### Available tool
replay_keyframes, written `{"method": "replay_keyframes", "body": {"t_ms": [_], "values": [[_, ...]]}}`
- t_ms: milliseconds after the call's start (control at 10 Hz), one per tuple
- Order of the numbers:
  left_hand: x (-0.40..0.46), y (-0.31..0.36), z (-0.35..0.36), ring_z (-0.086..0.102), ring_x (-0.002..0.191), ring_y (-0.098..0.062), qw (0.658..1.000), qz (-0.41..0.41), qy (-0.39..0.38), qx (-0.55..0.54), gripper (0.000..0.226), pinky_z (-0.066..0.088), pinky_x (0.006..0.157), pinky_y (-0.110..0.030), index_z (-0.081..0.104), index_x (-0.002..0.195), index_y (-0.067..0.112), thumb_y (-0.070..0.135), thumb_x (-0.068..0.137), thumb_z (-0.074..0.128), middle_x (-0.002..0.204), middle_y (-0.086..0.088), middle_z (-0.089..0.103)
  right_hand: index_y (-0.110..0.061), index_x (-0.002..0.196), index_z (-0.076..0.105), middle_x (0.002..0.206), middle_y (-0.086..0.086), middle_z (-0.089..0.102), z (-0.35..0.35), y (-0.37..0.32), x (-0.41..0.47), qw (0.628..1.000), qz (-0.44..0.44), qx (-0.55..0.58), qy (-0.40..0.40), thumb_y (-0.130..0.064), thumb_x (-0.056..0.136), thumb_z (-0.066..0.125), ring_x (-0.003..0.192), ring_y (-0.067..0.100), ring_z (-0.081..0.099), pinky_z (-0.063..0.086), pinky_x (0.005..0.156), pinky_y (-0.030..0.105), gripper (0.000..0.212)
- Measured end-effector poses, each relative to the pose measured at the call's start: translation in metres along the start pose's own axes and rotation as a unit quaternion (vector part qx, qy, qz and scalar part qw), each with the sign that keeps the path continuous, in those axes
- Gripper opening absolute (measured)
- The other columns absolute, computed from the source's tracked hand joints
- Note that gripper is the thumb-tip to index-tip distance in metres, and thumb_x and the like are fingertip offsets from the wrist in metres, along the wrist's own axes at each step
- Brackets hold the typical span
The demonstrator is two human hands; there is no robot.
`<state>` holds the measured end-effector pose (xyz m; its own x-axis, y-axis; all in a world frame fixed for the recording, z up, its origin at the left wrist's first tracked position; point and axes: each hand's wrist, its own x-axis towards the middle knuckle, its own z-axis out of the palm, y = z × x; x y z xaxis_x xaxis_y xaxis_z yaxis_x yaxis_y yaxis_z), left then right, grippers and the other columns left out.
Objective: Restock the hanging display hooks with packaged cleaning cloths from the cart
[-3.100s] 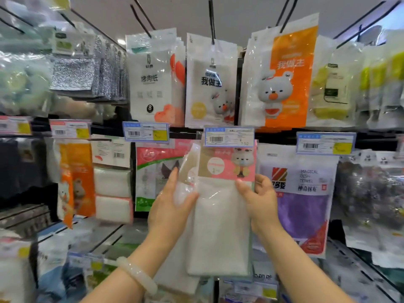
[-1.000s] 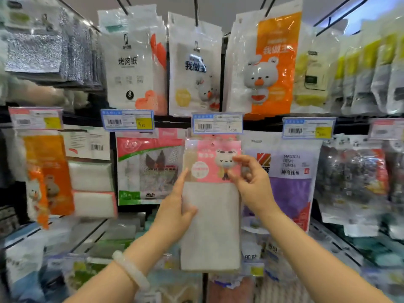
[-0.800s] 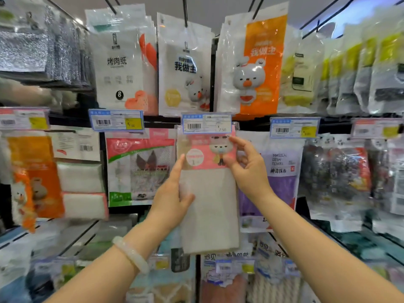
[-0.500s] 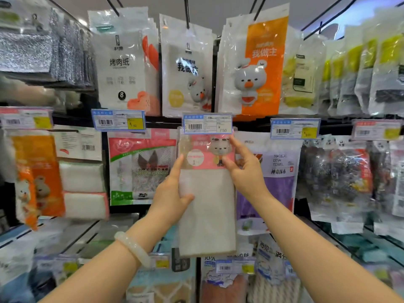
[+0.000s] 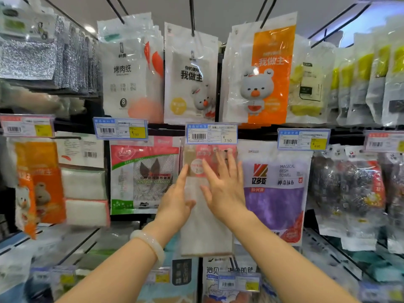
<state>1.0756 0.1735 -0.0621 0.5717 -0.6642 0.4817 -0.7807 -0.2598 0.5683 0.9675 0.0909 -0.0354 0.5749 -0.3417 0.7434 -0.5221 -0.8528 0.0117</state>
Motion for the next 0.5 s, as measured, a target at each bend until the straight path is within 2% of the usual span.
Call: {"method": "replay_keyframes", "body": {"t_ms": [100,200,300,400,500], "values": [[0.008,-0.003,0.003,0.055,0.116,-0.030,1.000,-0.009,-0.010,-0.003,0.099,0.043,0.088,-0.035,-0.012,0.142,0.049,0.016,0.088,0.064,0.136,-0.013,0.052,-0.033,0.149,0.006,0.146,-0.006,-0.033,0.007,0.001,0.005,0.999,0.016,-0.013,-0.041,-0.039,0.094,0.044,0.128,0.023,-0.043,-0.036,0.097,0.034,0.068],[0.013,-0.006,0.003,0.059,0.107,-0.032,1.000,0.011,-0.003,-0.006,0.098,0.046,0.085,-0.038,-0.017,0.130,0.054,0.015,0.089,0.063,0.128,-0.016,0.054,-0.034,0.149,0.000,0.153,-0.003,-0.029,0.008,0.002,0.006,0.995,0.020,-0.001,-0.096,-0.043,0.095,0.041,0.134,0.021,-0.037,-0.027,0.105,0.038,0.069],[0.010,-0.007,0.007,0.058,0.106,-0.033,1.000,0.017,0.001,0.006,0.101,0.046,0.085,-0.040,-0.018,0.131,0.055,0.014,0.088,0.063,0.127,-0.019,0.050,-0.031,0.150,0.008,0.157,-0.002,-0.019,0.007,0.009,-0.002,0.991,0.032,0.043,-0.124,-0.046,0.094,0.043,0.143,0.020,-0.024,-0.016,0.113,0.038,0.067],[0.000,-0.002,0.011,0.043,0.125,-0.034,0.998,-0.033,0.022,0.054,0.101,0.039,0.099,-0.043,-0.008,0.147,0.044,0.020,0.084,0.067,0.143,-0.018,0.031,-0.025,0.146,0.029,0.159,0.001,-0.008,0.005,0.018,-0.027,0.991,0.067,0.076,-0.086,-0.046,0.093,0.046,0.145,0.018,-0.016,-0.009,0.116,0.035,0.059],[-0.015,-0.001,0.025,0.001,0.145,-0.033,0.989,-0.005,0.056,0.139,0.095,0.006,0.117,-0.045,-0.005,0.150,0.035,0.031,0.085,0.064,0.157,-0.015,-0.005,-0.022,0.143,0.034,0.159,0.005,-0.003,0.003,0.038,-0.050,0.990,0.119,0.046,-0.065,-0.041,0.092,0.050,0.146,0.022,-0.011,-0.002,0.118,0.037,0.057]]}}
